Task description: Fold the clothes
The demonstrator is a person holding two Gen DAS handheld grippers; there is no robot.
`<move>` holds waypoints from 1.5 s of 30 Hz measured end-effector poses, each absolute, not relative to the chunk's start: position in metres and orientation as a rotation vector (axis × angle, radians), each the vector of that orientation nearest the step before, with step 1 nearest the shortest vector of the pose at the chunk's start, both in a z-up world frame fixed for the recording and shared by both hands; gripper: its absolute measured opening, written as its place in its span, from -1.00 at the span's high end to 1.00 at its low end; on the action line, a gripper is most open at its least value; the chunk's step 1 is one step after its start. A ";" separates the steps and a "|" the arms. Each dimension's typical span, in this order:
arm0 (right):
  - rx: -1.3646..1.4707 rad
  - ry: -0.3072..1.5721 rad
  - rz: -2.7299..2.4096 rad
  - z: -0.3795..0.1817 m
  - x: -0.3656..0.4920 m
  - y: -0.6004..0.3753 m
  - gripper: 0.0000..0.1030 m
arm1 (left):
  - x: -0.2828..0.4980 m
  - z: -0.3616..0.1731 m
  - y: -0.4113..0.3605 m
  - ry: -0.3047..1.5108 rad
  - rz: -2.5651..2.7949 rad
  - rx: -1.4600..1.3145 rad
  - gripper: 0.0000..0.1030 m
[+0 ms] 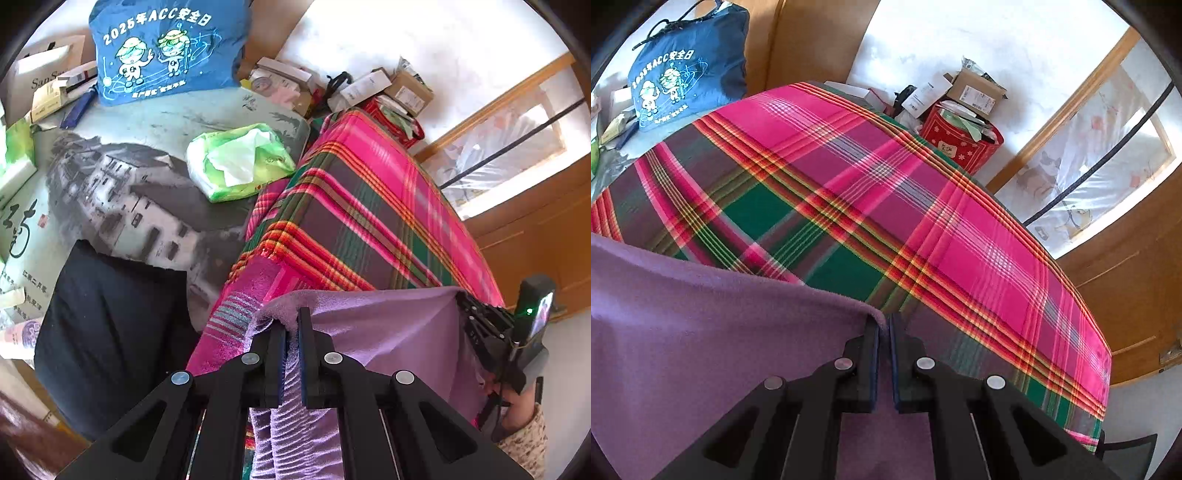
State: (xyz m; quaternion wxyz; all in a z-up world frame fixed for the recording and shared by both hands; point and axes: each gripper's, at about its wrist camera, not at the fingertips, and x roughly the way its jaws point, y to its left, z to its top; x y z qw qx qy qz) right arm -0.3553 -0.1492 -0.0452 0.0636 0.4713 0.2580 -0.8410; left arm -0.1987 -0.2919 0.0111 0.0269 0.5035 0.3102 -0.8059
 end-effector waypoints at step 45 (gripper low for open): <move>1.096 0.419 -1.994 -0.023 -0.024 -0.251 0.53 | -0.012 -0.004 -0.240 1.034 -2.551 1.915 0.56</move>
